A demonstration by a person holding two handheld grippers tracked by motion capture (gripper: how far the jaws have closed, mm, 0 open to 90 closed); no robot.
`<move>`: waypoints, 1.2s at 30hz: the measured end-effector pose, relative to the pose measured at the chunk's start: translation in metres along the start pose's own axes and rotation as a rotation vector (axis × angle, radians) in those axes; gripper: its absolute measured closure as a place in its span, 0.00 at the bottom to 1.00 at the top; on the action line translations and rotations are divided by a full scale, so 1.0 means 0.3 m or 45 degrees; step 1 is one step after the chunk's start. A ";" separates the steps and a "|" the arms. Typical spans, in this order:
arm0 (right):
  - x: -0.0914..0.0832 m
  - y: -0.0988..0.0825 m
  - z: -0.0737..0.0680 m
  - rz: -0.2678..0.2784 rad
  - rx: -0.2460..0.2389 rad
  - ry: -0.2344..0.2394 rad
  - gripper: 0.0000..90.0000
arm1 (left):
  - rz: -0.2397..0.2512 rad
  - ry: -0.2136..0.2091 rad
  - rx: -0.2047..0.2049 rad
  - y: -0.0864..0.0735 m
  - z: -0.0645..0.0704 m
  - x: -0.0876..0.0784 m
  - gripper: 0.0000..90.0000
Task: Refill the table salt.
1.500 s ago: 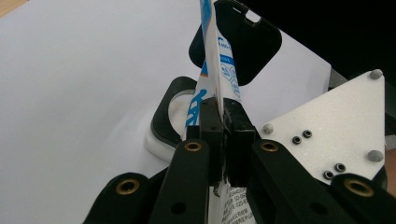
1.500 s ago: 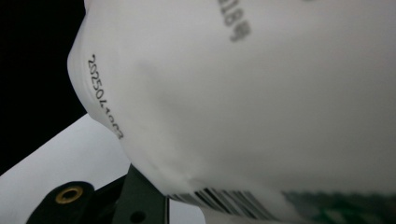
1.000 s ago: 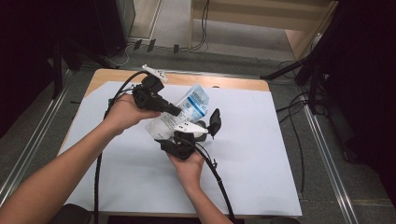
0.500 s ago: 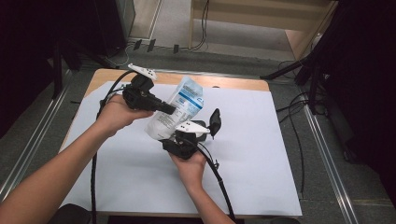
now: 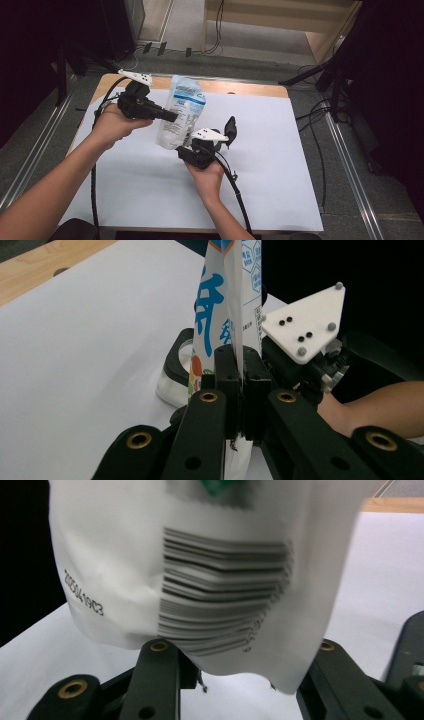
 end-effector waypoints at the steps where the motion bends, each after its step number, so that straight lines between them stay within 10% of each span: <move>1: -0.001 0.001 0.001 0.000 -0.001 -0.002 0.73 | 0.001 0.002 0.007 -0.005 0.002 -0.006 1.00; 21: -0.006 0.007 -0.001 -0.070 -0.017 0.030 0.71 | 0.119 0.102 -0.032 -0.061 -0.022 -0.066 1.00; 29: -0.034 -0.001 -0.027 -0.130 -0.084 0.050 0.70 | 0.152 0.222 -0.087 -0.096 -0.083 -0.120 1.00; 36: -0.083 0.002 -0.017 -0.176 -0.125 0.043 0.69 | 0.059 0.352 -0.107 -0.164 -0.165 -0.117 1.00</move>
Point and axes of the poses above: each handheld gripper's, and its own axes: x roughly forward along the jaws, y roughly out of its top, z roughly to its right, the point moved 4 cm from there along x, roughly forward along the jaws, and after that the axes turned 15 degrees about x, right-handed, at the moved point
